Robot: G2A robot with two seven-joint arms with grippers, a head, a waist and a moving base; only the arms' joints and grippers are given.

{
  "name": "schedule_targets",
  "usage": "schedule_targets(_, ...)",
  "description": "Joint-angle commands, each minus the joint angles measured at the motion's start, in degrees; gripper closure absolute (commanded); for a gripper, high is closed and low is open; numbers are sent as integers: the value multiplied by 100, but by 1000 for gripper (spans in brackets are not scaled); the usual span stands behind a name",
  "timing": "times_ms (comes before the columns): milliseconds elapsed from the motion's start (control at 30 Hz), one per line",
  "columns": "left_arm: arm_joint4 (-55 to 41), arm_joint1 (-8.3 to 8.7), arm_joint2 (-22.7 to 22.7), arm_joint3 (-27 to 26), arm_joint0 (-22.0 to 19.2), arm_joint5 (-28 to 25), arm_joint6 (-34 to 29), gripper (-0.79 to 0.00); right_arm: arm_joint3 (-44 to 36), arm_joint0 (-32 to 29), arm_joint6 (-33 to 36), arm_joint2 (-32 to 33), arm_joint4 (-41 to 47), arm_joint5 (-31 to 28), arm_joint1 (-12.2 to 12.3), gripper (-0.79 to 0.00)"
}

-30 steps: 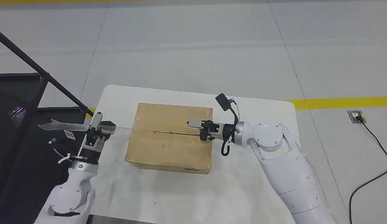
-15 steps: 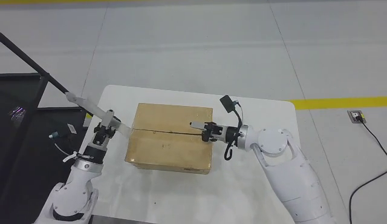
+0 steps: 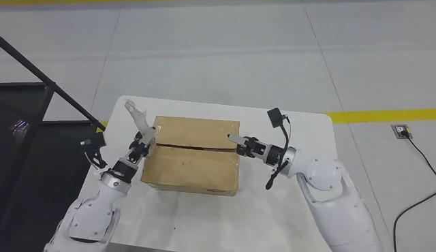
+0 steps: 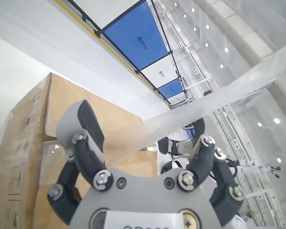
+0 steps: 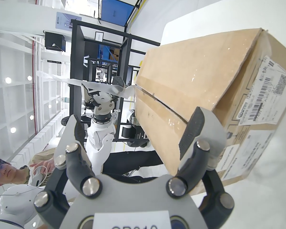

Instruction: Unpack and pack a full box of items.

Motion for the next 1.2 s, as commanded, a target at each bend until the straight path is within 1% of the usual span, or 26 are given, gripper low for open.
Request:
schedule_targets(0,63,-2,35,7,-45,-26,-140,-785,-114,-110,-57,72,23,-40,23,-785)
schedule_targets(300,569,10,204,67,-324,-41,-866,-785,-300,-335,-144,153,65,-165,93,-785)
schedule_targets(500,657,-26,380,182,-532,71,-900,-785,-336,-427,-161,197,86,-221,139,-785)
schedule_targets(633,436,-46,400,116,-509,15,-886,-785,-453,-474,-118,177,-48,-301,173,-785)
schedule_targets(733,215,-45,289,-23,-416,-40,-874,-785,-633,-524,-220,121,-76,-485,182,-785)
schedule_targets(800,-4,-40,178,-145,-328,-77,-891,-785,-731,-503,-141,13,-82,-620,185,-785)
schedule_targets(900,-226,-25,-51,-301,-192,-123,-874,-785,-664,-278,-16,-305,-211,-591,164,-785)
schedule_targets(1033,-410,-5,-402,-403,22,-190,-737,-785,-183,271,84,-839,-253,-406,82,-785)
schedule_targets(1167,-649,12,-836,-308,264,-243,-515,-785,357,795,39,-1302,-173,-355,-28,-785)
